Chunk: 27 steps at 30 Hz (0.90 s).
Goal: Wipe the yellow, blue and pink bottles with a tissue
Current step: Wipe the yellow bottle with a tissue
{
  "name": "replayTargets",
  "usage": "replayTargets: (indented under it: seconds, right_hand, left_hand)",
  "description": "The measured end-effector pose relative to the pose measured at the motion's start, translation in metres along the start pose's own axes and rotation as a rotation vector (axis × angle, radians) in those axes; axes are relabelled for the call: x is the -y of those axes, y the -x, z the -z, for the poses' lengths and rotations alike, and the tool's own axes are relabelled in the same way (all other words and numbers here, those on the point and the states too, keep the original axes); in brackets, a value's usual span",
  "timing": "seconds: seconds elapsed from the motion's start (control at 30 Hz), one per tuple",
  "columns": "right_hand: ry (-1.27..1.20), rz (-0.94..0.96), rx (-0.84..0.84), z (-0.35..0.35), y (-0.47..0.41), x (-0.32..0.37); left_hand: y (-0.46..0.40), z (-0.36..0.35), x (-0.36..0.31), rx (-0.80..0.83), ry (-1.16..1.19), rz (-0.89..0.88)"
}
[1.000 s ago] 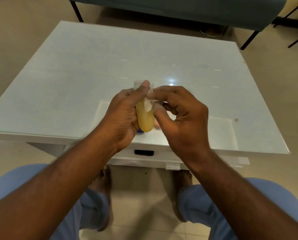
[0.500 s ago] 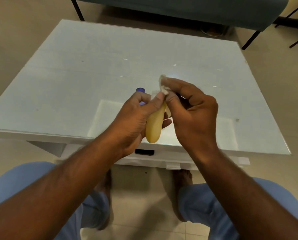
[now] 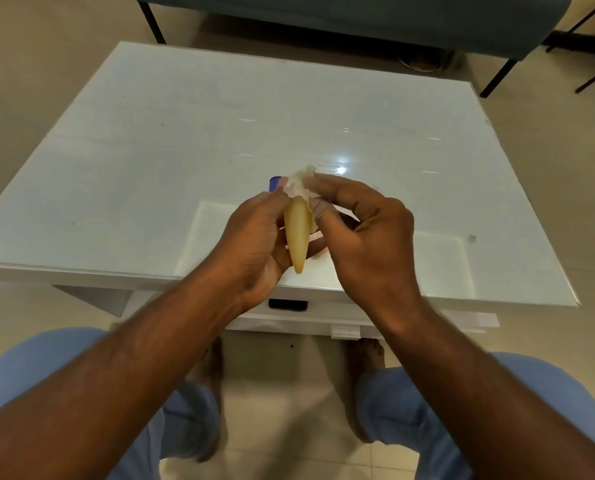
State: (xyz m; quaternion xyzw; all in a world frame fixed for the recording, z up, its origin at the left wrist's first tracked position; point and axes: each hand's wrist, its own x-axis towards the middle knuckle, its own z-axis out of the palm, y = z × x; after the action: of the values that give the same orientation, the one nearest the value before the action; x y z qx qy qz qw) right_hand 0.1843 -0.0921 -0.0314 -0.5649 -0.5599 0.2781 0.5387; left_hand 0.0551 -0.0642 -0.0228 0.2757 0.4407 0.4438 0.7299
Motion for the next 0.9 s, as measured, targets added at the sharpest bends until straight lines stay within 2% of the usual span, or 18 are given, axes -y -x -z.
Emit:
replayTargets:
  seconds: [0.23,0.33,0.5,0.67,0.8,0.9]
  right_hand:
    - [0.109,0.113,0.236,-0.009,0.014,-0.004]
    - [0.118,0.146,0.242,-0.012,0.019,-0.003]
    - [-0.039,-0.023,0.160,-0.012,0.012,0.003]
    - [-0.118,-0.128,0.376,-0.014,0.015,0.002]
    - [-0.092,-0.130,0.319,-0.020,0.021,0.003]
    - [0.030,-0.137,0.247,-0.021,0.025,0.011]
  left_hand:
    - [-0.009,0.013,-0.014,-0.062,0.299,0.045]
    - [-0.015,0.021,-0.017,-0.052,0.316,0.034]
    - [-0.014,0.014,-0.003,-0.013,0.198,0.053]
    - [-0.015,0.014,-0.010,0.042,0.288,0.040]
    - [-0.014,0.017,-0.008,0.077,0.329,0.028]
    - [-0.012,0.018,-0.007,0.091,0.368,-0.005]
